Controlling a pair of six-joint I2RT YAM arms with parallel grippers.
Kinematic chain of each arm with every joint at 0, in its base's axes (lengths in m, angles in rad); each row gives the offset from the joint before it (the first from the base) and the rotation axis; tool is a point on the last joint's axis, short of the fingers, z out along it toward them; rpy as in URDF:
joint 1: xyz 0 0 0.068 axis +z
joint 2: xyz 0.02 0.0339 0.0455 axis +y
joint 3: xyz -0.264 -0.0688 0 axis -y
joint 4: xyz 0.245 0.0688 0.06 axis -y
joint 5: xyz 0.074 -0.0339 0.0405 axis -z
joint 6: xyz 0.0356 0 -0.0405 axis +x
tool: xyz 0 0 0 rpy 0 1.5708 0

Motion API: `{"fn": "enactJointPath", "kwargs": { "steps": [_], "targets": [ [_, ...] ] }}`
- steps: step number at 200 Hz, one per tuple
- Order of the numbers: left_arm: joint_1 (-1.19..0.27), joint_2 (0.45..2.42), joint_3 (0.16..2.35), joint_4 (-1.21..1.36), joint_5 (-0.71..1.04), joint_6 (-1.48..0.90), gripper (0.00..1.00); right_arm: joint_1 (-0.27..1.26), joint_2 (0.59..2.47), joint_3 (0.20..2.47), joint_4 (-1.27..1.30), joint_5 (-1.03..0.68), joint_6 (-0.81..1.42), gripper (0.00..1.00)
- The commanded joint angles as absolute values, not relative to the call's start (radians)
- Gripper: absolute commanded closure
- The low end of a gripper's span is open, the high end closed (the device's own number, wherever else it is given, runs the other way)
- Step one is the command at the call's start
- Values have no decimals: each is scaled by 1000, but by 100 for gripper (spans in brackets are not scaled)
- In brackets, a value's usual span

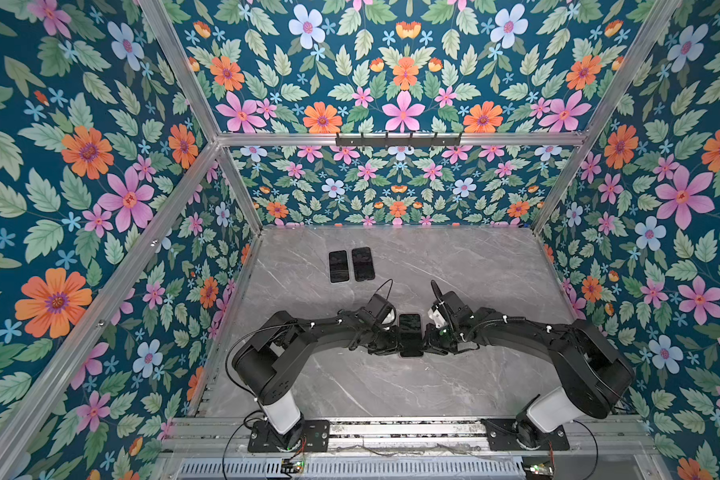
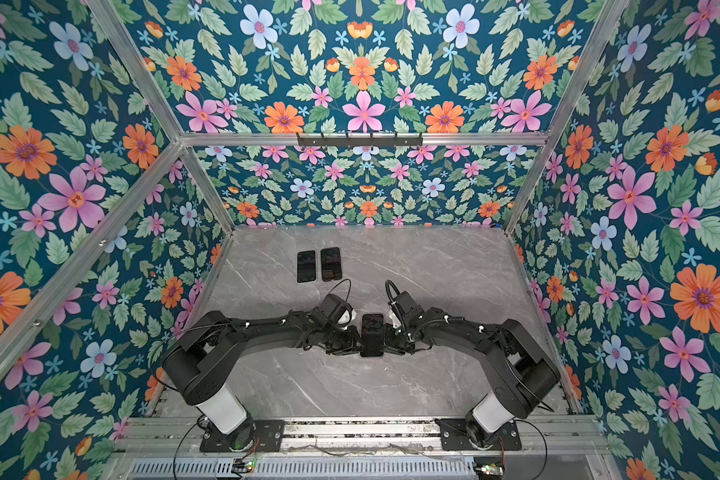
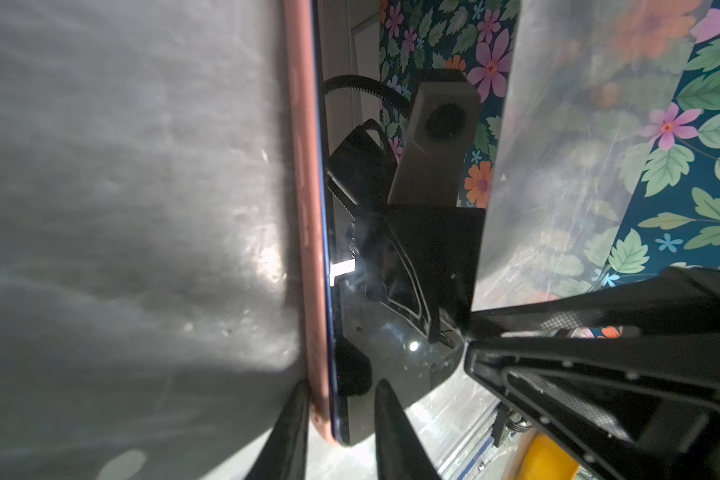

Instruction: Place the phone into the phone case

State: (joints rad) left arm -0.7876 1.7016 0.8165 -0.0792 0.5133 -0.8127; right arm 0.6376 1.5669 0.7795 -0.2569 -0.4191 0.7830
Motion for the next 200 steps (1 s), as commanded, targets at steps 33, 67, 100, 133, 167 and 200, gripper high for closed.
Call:
{"fn": "enactJointPath", "kwargs": {
  "steps": [33, 67, 100, 133, 167, 200],
  "targets": [
    [-790, 1705, 805, -33, 534, -833, 73, 648, 1579, 776, -216, -447, 798, 83],
    [-793, 1709, 802, -21, 538, -837, 73, 655, 1583, 777, -203, -452, 801, 85],
    [-799, 1717, 804, -8, 545, -841, 73, 665, 1595, 779, -192, -457, 805, 88],
    [-802, 1717, 802, -5, 545, -843, 74, 673, 1615, 777, -172, -464, 813, 91],
    [-802, 1713, 799, 0, 546, -847, 74, 675, 1622, 775, -170, -463, 814, 92],
    [-804, 1711, 795, 2, 545, -849, 74, 676, 1611, 771, -182, -450, 813, 95]
  ]
}}
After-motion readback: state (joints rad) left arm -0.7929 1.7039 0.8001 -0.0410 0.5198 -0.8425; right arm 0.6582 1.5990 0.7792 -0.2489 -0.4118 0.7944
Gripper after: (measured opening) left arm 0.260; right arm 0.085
